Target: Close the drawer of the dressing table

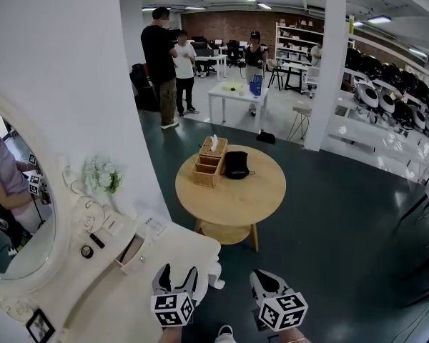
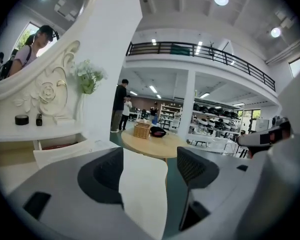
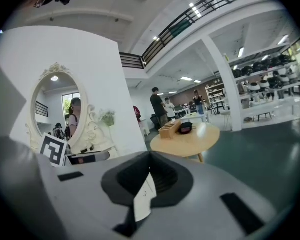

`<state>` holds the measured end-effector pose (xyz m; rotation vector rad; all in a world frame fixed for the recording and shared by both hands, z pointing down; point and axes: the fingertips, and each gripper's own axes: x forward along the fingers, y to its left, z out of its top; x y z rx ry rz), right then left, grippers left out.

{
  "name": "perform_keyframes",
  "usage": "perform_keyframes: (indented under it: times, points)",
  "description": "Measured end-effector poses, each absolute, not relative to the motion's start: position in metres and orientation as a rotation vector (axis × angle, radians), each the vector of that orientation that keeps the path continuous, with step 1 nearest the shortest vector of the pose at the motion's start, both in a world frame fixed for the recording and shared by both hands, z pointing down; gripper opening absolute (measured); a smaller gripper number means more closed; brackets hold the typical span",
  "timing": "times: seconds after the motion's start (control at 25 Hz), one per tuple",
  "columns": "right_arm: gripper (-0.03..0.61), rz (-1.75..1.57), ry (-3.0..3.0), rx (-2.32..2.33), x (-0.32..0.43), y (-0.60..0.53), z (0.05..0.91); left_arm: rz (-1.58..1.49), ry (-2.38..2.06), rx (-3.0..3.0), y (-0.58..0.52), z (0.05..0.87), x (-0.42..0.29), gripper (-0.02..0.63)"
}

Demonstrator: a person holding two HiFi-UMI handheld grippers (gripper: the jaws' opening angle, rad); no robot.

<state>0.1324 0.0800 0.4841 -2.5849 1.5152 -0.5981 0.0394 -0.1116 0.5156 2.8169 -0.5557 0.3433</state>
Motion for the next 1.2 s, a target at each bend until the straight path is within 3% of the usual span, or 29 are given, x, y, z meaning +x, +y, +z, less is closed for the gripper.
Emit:
perform_keyframes:
  times: [1.2]
  points:
    - [0.002,-0.636,2.218,-2.126,0.219,-0.102,0.48,0.302,-1.296,2.535,-0.215,0.518,0.042,0.32]
